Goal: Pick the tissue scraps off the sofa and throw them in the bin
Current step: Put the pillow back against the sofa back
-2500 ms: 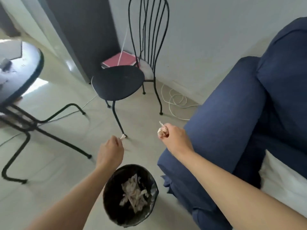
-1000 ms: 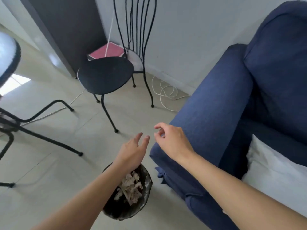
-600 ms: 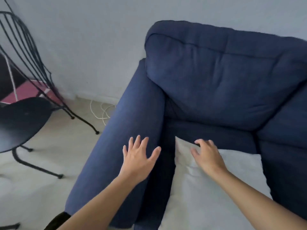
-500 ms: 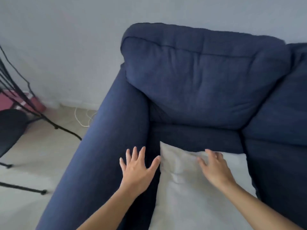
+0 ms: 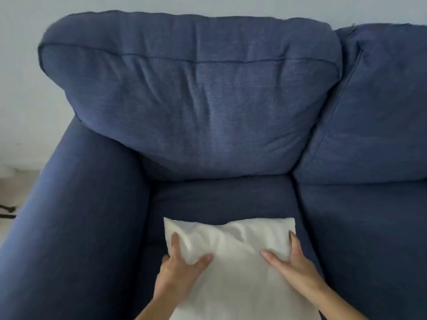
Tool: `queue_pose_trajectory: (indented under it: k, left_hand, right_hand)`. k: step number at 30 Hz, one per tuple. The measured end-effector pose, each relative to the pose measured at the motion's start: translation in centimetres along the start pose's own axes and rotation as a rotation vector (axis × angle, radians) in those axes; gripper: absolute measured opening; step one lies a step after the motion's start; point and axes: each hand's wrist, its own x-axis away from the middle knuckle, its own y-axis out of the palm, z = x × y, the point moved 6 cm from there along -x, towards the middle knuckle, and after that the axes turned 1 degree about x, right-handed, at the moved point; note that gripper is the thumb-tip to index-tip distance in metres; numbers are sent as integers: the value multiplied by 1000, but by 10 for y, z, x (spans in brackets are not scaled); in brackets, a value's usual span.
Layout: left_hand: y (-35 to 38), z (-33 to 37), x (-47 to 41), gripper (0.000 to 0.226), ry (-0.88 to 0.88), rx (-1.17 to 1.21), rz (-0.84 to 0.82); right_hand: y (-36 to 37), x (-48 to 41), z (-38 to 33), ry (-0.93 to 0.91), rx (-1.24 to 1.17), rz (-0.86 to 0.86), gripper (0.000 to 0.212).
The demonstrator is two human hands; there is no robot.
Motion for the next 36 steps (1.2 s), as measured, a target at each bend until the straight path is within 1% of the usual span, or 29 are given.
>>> queue_pose_trajectory:
  k: [3, 5, 6, 8, 10, 13, 15, 18, 22, 27, 30, 32, 36]
  left_hand:
    - [-16, 24, 1, 92, 167, -91, 153]
    - [-31, 47, 4, 74, 300, -105, 255]
    - [-39, 59, 5, 69, 361, -99, 299]
    - [-56, 82, 10, 65, 467, -34, 373]
    - [-76, 106, 11, 67, 574, 54, 442]
    - [-101, 137, 3, 71, 719, 134, 510]
    - [-112, 153, -7, 74, 774, 152, 550]
    - [-120, 168, -28, 73, 801, 151, 602]
    - [-117, 169, -52, 69, 808, 116, 629]
    - [-119, 159, -74, 66, 743, 93, 613]
    - [-122, 161, -76, 65, 736, 80, 578]
    - [-125, 162, -75, 63, 701, 97, 559]
    - [-137, 155, -62, 59, 604, 145, 536]
  right_hand:
    - [-12, 1, -27, -121, 60, 62, 104]
    - [-23, 2, -53, -242, 62, 126, 95]
    - [-30, 2, -68, -309, 52, 163, 91]
    - [-41, 3, -99, -458, 27, 239, 87]
    - [-54, 0, -129, -587, -14, 308, 86]
    - [-69, -13, -166, -720, -73, 368, 88]
    - [-76, -27, -185, -773, -99, 389, 91]
    - [-82, -49, -200, -787, -111, 410, 97]
    - [-81, -70, -197, -806, -92, 410, 99]
    - [-81, -85, -187, -811, -36, 396, 98]
    - [-84, -87, -188, -788, -25, 362, 97]
    - [-87, -85, -189, -785, -34, 337, 97]
    - [-100, -75, -182, -747, -99, 243, 88]
